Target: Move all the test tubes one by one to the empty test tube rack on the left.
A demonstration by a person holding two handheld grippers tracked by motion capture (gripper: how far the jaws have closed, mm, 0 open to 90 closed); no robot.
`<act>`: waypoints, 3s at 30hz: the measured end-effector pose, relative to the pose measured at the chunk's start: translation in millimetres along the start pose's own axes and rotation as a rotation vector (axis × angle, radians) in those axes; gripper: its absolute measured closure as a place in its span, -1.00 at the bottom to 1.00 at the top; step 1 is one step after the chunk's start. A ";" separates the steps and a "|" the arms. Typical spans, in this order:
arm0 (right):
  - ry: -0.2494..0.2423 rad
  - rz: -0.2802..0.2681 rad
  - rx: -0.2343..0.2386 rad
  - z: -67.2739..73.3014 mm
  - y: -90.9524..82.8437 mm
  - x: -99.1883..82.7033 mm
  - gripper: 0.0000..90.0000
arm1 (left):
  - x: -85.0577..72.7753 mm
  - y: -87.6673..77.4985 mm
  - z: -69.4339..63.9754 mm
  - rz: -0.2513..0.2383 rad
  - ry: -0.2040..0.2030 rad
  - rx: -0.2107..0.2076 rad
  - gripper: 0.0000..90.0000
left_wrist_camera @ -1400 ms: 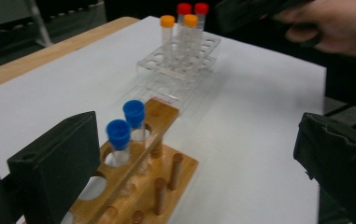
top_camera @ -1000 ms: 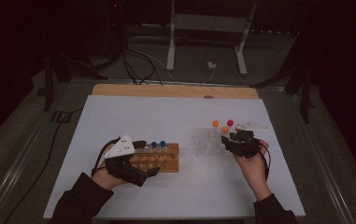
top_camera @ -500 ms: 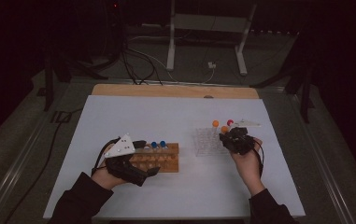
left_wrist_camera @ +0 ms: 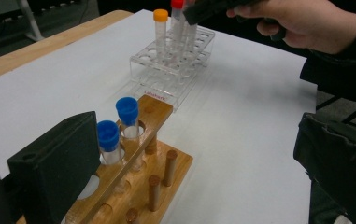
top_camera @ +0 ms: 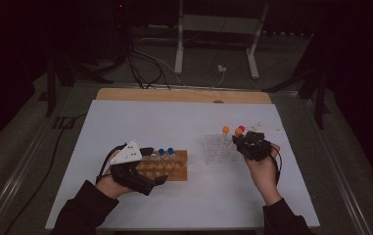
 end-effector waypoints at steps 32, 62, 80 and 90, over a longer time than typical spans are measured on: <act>-0.155 -0.011 0.266 77.0 -50.9 -15.3 0.67 | 23.7 12.1 -17.0 -0.017 0.031 -0.077 -0.95; -0.230 0.025 0.371 109.4 -55.9 -34.1 0.67 | 49.4 71.3 -46.0 -0.025 0.081 -0.139 0.10; -0.224 0.040 0.386 108.7 -54.2 -34.5 0.65 | 50.5 87.2 -47.5 0.011 0.119 -0.119 0.59; -0.200 -0.002 0.374 99.3 -56.4 -29.4 0.14 | 58.5 67.7 -36.3 -0.022 0.115 -0.069 0.60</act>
Point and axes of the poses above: each handheld gripper's, and its own axes: y roughly forward along the jaws, x roughly out of its top, z roughly to its left, the point moved 3 cm from there along y, roughly forward along the jaws, and after that the axes turned 2 degrees about y, right-handed, at the moved point
